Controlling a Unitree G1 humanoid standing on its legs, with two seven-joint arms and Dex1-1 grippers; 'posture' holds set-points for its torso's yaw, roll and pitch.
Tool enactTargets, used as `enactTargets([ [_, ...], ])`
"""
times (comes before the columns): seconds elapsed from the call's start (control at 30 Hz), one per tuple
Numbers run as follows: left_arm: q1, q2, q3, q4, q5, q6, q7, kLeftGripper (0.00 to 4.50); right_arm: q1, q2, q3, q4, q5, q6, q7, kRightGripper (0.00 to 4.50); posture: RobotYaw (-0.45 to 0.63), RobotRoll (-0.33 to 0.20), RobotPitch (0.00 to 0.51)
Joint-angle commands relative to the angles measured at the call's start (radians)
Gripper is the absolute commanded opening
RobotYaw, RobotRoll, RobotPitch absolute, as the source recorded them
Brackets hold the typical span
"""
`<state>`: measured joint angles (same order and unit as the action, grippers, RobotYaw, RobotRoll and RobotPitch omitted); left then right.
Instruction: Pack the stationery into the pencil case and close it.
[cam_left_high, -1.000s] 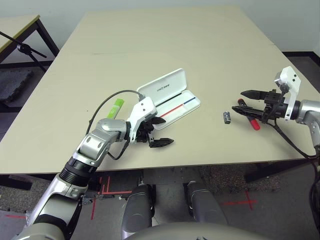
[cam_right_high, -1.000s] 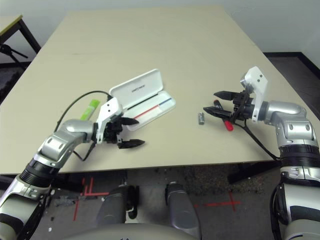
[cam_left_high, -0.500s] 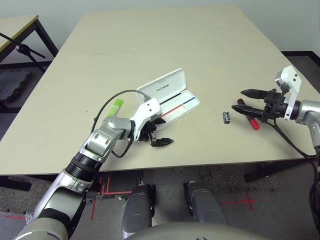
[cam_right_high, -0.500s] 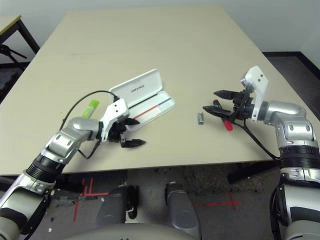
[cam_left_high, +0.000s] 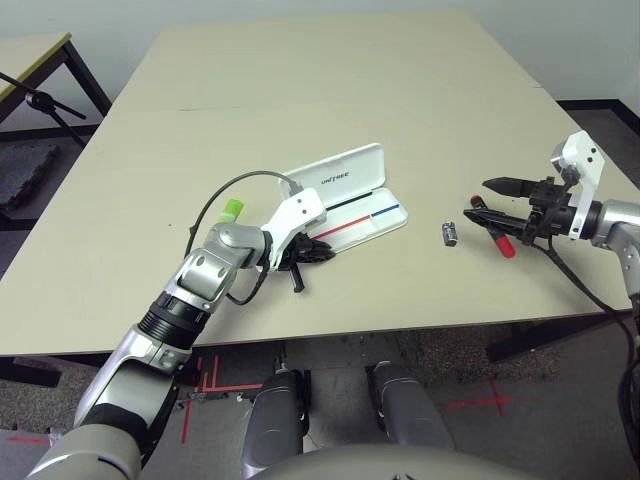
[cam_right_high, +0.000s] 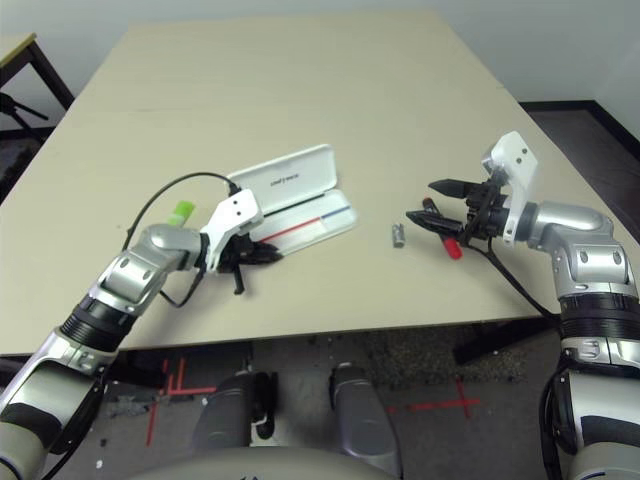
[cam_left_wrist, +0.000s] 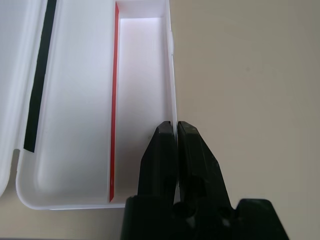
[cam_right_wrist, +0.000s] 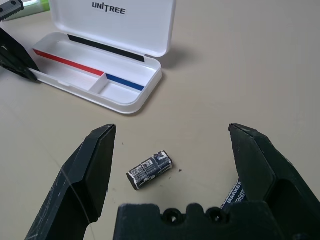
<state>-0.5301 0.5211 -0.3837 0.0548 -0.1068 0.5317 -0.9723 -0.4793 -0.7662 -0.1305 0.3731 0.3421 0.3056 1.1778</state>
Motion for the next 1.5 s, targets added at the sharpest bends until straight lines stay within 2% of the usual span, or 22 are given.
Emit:
enactTargets([
  [0.03, -0.016, 0.048, -0.017, -0.006, 0.033, -0.061, -0.053, 0.04, 0.009, 0.007, 0.002, -0.005, 0.005, 0.004, -0.004, 4.50, -0.19, 0.000, 0.102],
  [0.23, -0.007, 0.143, -0.027, -0.043, 0.035, -0.210, -0.191, 0.04, 0.004, 0.014, 0.009, 0.006, -0.001, -0.002, -0.003, 4.50, -0.18, 0.000, 0.102],
  [0.47, 0.042, 0.170, -0.019, -0.029, 0.022, -0.345, -0.283, 0.04, 0.005, 0.020, 0.013, 0.007, -0.007, -0.004, -0.003, 4.50, -0.18, 0.000, 0.102],
  [0.87, 0.049, 0.134, -0.011, 0.024, 0.056, -0.363, -0.260, 0.04, 0.004, 0.023, 0.019, 0.017, -0.013, -0.014, 0.000, 4.50, -0.18, 0.000, 0.095],
  [1.33, 0.065, 0.144, -0.001, 0.022, 0.069, -0.352, -0.241, 0.04, -0.004, 0.037, 0.025, 0.031, -0.022, -0.031, -0.003, 4.50, -0.18, 0.000, 0.083],
  [1.37, 0.066, 0.146, 0.002, 0.020, 0.067, -0.351, -0.243, 0.61, -0.004, 0.038, 0.025, 0.032, -0.022, -0.032, -0.003, 4.50, -0.18, 0.000, 0.083],
  [1.5, 0.074, 0.148, 0.020, 0.000, 0.045, -0.346, -0.244, 1.99, -0.004, 0.041, 0.029, 0.031, -0.023, -0.032, -0.002, 4.50, -0.18, 0.000, 0.081],
])
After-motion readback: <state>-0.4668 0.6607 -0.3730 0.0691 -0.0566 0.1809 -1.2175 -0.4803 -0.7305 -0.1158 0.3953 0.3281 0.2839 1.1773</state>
